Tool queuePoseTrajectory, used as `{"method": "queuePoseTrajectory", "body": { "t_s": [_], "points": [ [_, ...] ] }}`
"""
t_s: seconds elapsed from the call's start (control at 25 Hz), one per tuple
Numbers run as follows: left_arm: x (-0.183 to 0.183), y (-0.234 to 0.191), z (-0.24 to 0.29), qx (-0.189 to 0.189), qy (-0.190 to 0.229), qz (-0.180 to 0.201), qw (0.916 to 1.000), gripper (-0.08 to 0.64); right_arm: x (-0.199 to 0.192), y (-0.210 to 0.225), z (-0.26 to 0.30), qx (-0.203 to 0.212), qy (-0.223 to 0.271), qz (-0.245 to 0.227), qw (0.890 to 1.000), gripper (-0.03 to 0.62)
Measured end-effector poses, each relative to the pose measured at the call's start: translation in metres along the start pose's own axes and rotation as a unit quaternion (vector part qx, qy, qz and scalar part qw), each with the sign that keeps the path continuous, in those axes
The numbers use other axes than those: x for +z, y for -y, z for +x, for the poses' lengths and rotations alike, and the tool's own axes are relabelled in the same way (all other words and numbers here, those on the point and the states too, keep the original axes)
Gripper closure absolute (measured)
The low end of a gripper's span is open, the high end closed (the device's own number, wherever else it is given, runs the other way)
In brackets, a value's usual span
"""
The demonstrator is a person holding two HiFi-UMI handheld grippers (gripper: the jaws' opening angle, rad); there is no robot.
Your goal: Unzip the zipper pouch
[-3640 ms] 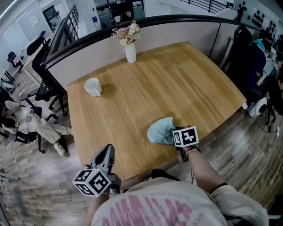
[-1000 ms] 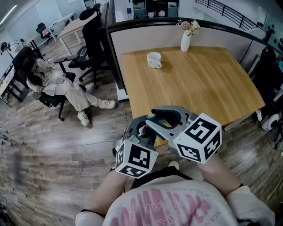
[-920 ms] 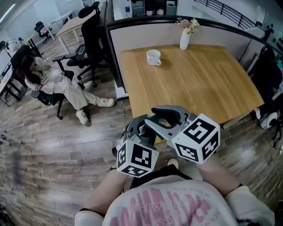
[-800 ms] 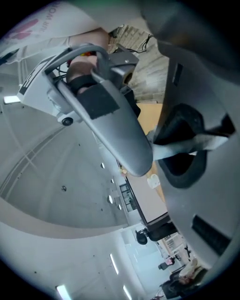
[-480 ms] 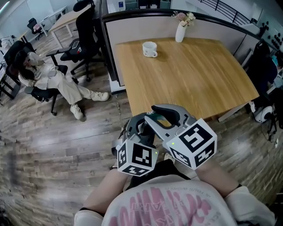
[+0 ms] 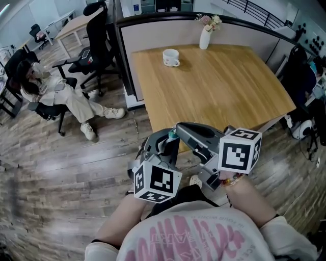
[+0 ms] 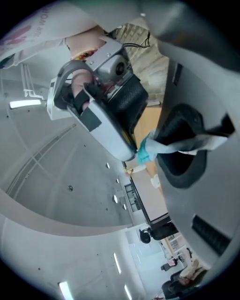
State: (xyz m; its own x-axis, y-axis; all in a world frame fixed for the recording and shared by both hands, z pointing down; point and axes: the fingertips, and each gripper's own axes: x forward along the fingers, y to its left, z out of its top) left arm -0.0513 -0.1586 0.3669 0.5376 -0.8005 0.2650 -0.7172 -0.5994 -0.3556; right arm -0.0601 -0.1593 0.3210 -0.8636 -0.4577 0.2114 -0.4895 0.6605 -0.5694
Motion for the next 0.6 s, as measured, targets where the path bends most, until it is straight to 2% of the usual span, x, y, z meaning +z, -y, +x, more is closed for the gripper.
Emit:
{"method": "queuePoseTrajectory", "body": {
  "t_s": [0.16, 0.32, 0.6],
  "points": [
    [0.003, -0.002, -0.004, -0.012, 0.012, -0.03, 0.9994, 0.552, 0.006, -0.006, 0.0, -0.013, 0.011, -0.038, 0.999, 0.591],
    [0.004, -0.003, -0.01, -0.033, 0.027, -0.102, 0.9939, 0.554, 0.006, -0.008, 0.001, -0.046, 0.016, -0.09, 0.995, 0.591],
    [0.0, -0.008, -0.011, -0.038, 0.043, -0.184, 0.9812, 0.553, 0.005, -0.001, 0.0, -0.057, 0.022, -0.071, 0.996, 0.591]
  ]
}}
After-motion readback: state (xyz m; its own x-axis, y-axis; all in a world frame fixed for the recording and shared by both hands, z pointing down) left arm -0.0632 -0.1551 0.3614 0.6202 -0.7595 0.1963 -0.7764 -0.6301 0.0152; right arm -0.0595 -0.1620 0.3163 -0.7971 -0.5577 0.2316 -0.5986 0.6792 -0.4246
